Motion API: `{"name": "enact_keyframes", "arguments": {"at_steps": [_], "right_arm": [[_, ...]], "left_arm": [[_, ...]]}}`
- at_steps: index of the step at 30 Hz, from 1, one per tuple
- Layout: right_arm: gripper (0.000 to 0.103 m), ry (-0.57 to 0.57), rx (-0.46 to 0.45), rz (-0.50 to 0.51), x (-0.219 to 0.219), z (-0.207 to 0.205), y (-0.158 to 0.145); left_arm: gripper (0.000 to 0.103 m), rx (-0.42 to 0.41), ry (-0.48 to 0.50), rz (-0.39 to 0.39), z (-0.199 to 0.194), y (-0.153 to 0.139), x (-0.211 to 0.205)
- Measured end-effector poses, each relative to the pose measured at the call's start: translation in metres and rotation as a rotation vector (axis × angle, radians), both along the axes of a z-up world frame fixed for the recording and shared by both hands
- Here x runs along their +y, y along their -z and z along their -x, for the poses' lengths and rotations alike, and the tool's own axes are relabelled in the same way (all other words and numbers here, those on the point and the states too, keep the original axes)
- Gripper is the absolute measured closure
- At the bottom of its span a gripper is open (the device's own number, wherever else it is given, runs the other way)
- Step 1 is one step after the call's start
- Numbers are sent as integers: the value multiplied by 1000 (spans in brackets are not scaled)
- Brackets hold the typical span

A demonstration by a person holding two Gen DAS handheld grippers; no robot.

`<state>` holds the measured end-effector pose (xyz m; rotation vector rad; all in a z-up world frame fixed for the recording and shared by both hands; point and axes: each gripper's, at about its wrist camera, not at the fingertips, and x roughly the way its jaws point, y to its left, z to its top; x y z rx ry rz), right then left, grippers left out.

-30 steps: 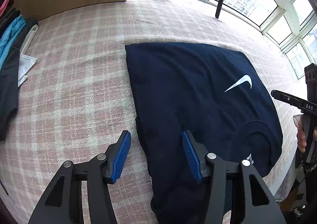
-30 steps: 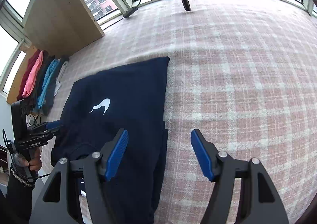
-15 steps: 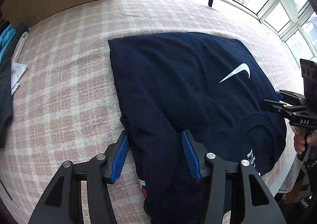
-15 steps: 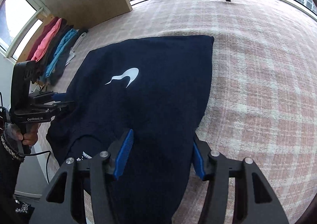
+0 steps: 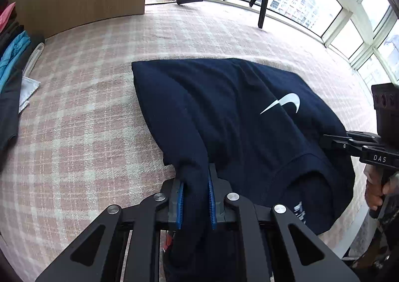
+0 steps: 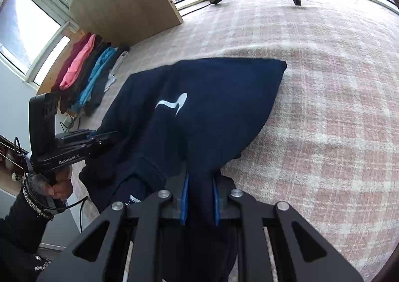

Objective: Fold clothes
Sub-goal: 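Grasp the folded navy shirt with both grippers and lift it, then carry the shirt with both grippers onto the stack of folded clothes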

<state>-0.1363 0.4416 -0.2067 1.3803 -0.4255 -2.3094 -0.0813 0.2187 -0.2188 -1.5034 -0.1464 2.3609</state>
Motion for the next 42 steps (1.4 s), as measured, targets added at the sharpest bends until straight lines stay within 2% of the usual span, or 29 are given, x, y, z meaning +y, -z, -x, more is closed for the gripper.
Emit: {"name": "enact_keyframes", "arguments": {"at_steps": [4, 9, 17, 24, 30, 36, 42], "right_arm": [[89, 1, 46, 37, -3, -5, -22], [89, -41, 155, 41, -28, -15, -75], [89, -145, 335, 47, -106, -13, -164], [89, -217, 469, 43, -231, 21, -217], [89, -217, 485, 59, -338, 74, -233], [89, -209, 494, 58, -434, 128, -242], [89, -173, 379, 43, -441, 160, -205]], "left_arm": [[90, 66, 14, -26, -14, -37, 0], [90, 158, 14, -13, -36, -83, -16], [90, 324, -59, 11, -61, -154, -117], [90, 447, -117, 86, -60, -204, -244], [89, 503, -144, 150, -44, -232, -353], [90, 498, -159, 161, 1, -230, -433], [89, 460, -137, 133, 52, -208, -486]]}}
